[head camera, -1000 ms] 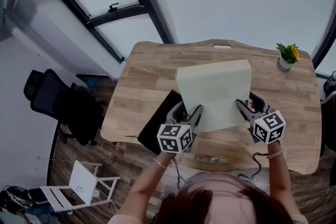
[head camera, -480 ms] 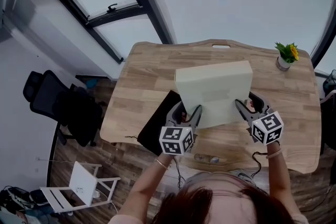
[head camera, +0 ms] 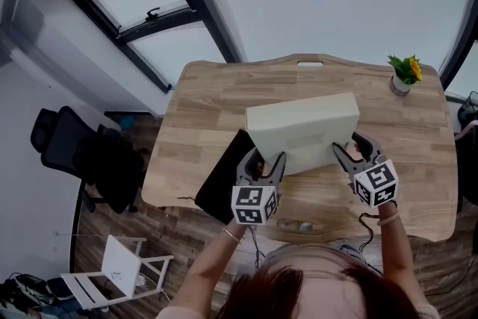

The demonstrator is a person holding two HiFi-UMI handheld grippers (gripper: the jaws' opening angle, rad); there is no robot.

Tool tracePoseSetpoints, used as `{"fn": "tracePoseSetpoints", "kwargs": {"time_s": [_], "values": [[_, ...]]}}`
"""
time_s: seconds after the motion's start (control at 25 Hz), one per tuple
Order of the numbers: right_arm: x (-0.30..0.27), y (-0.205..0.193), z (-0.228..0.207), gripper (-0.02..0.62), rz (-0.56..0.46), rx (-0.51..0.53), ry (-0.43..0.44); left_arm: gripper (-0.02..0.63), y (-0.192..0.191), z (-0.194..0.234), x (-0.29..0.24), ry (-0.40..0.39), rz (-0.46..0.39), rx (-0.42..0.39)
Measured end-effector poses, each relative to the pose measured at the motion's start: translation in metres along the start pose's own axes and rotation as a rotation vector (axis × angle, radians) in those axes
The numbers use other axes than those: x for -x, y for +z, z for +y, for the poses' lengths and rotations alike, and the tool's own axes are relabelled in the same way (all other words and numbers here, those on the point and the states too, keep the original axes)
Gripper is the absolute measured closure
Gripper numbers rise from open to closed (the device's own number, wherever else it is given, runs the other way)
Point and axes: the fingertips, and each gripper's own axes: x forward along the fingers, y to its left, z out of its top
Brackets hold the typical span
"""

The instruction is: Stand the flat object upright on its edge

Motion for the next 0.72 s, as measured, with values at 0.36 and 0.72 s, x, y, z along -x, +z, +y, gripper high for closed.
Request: {"fn": "tracePoseSetpoints", "kwargs": {"time_s": [0.36, 0.72], "values": [[-0.001, -0.008, 0.004, 0.368, 0.015, 0.002, -0.008, 0.342, -0.007, 0.001, 0.002, 0.01, -0.003, -0.016], [0.001, -0.014, 0.009, 0.368, 0.023, 0.011, -0.01, 0.342, -0.015, -0.001, 0.005, -0.006, 0.0, -0.016]]}}
